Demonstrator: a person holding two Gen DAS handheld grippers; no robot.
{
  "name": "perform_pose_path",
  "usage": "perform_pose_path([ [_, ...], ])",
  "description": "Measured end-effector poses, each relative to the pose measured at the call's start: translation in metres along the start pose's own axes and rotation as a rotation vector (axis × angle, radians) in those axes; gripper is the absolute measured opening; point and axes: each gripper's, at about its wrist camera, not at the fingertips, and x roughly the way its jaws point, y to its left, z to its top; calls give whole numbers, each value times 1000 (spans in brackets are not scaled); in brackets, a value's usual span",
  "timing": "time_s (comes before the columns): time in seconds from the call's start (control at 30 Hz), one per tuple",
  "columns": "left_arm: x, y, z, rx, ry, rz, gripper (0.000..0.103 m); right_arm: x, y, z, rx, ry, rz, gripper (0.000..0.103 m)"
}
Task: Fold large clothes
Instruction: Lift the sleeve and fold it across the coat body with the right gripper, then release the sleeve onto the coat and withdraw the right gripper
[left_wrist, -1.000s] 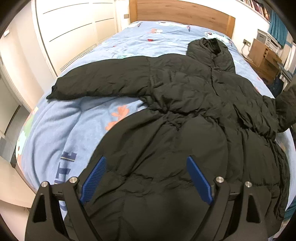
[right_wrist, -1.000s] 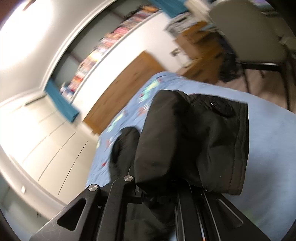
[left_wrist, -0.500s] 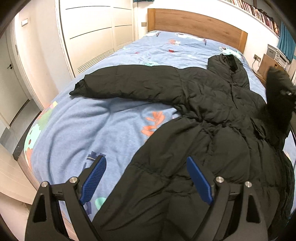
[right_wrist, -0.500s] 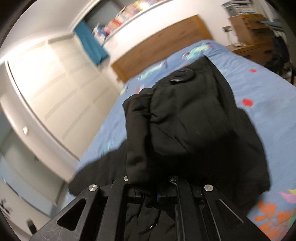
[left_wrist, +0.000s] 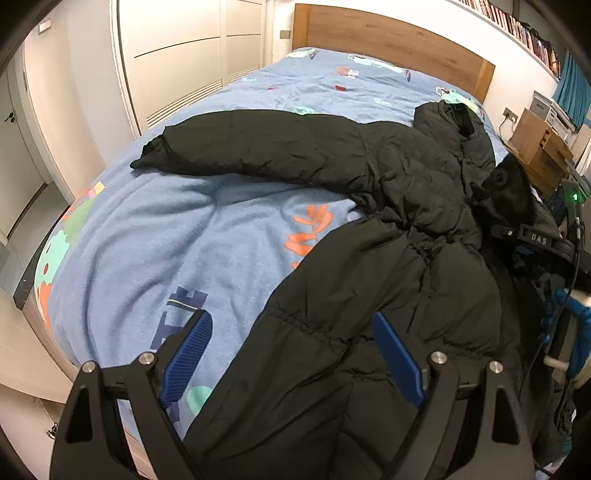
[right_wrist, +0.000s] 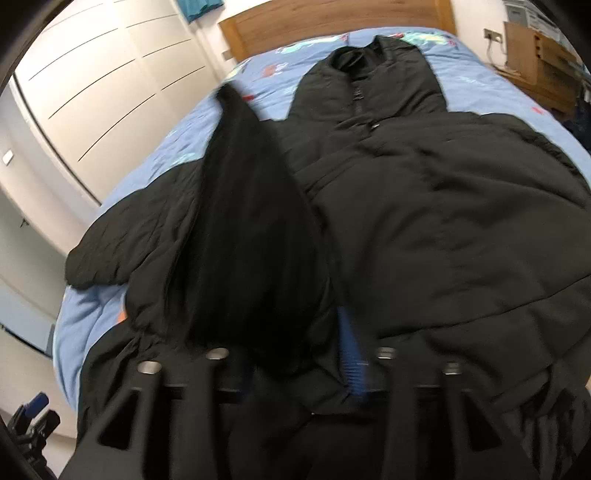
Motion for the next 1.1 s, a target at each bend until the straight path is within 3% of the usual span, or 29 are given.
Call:
perform_pose_path([
  [0.07,-4,-3,0,-6,4,-6,88,-8,6,-3,-28,6,38,60],
  [0.33,-20,-39,6,30,3,-46,88,-61,11,-17,-72,-54,149,60],
  [0.53,-20,-99,28,108,-5,-104,88,-112,-42,-11,-60,-140,44,60],
  [0.7,-6,-171,60,205,-22,-172,88,-130,-90,9,-24,-188,-74,60],
  [0.97,65,-284,107,260,0,-273,88,-111,-129,38,-26,-177,-146,60],
  [1.1,112,-312,113,256,38,-256,88,-84,-142,42,-21,-140,-132,60],
])
